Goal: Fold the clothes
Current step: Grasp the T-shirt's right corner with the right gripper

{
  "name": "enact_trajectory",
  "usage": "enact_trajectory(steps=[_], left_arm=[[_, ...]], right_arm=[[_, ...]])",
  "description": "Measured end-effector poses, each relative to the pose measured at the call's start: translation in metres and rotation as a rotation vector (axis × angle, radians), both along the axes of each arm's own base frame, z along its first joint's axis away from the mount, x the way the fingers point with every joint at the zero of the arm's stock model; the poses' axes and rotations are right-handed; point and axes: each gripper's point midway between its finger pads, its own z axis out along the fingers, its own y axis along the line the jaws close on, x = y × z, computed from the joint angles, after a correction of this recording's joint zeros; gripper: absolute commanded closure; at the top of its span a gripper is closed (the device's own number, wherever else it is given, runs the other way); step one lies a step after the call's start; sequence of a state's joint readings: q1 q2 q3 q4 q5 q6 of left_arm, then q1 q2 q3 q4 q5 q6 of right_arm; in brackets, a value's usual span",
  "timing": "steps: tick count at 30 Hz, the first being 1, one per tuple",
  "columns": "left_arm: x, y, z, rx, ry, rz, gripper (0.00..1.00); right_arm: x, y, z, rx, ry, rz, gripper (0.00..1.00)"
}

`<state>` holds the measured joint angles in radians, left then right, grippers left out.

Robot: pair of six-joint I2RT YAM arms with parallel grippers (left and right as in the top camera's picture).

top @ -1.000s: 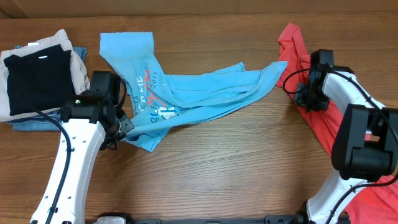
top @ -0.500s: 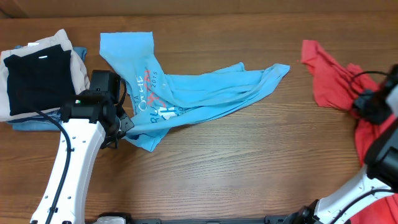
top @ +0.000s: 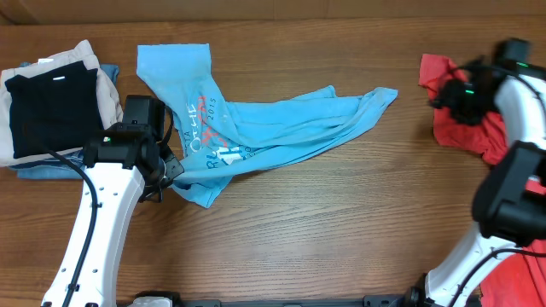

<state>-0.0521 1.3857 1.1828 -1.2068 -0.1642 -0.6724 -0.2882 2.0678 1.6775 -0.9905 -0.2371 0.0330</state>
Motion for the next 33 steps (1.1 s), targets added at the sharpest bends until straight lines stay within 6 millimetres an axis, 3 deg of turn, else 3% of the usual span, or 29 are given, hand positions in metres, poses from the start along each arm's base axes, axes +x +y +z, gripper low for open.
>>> enact_trajectory(steps=[3,7,15,20,23,26,27,33], left_arm=[[0.0,0.0,0.0,0.0,-0.002,0.0,0.96],[0.001,0.0,0.0,0.0,-0.002,0.0,0.96],[0.001,0.0,0.0,0.0,-0.002,0.0,0.96],[0.001,0.0,0.0,0.0,-0.002,0.0,0.96],[0.001,0.0,0.0,0.0,-0.002,0.0,0.96],[0.001,0.0,0.0,0.0,-0.003,0.0,0.96],[0.001,0.0,0.0,0.0,-0.003,0.0,0.96],[0.002,0.0,0.0,0.0,-0.007,0.0,0.96]], right_arm=[[0.009,0.03,-0.003,-0.031,-0.006,0.07,0.38],[0.028,0.048,-0.013,-0.069,-0.037,0.081,0.4],[0.048,0.059,-0.04,-0.066,-0.05,0.01,0.46],[0.049,0.061,-0.053,-0.058,-0.03,-0.015,0.48],[0.048,0.062,-0.065,-0.052,-0.009,-0.025,0.62],[0.05,0.061,-0.067,-0.053,-0.014,-0.026,0.91],[0.05,0.061,-0.069,-0.051,-0.009,-0.031,0.96],[0.048,0.061,-0.071,-0.049,0.004,-0.036,0.96]])
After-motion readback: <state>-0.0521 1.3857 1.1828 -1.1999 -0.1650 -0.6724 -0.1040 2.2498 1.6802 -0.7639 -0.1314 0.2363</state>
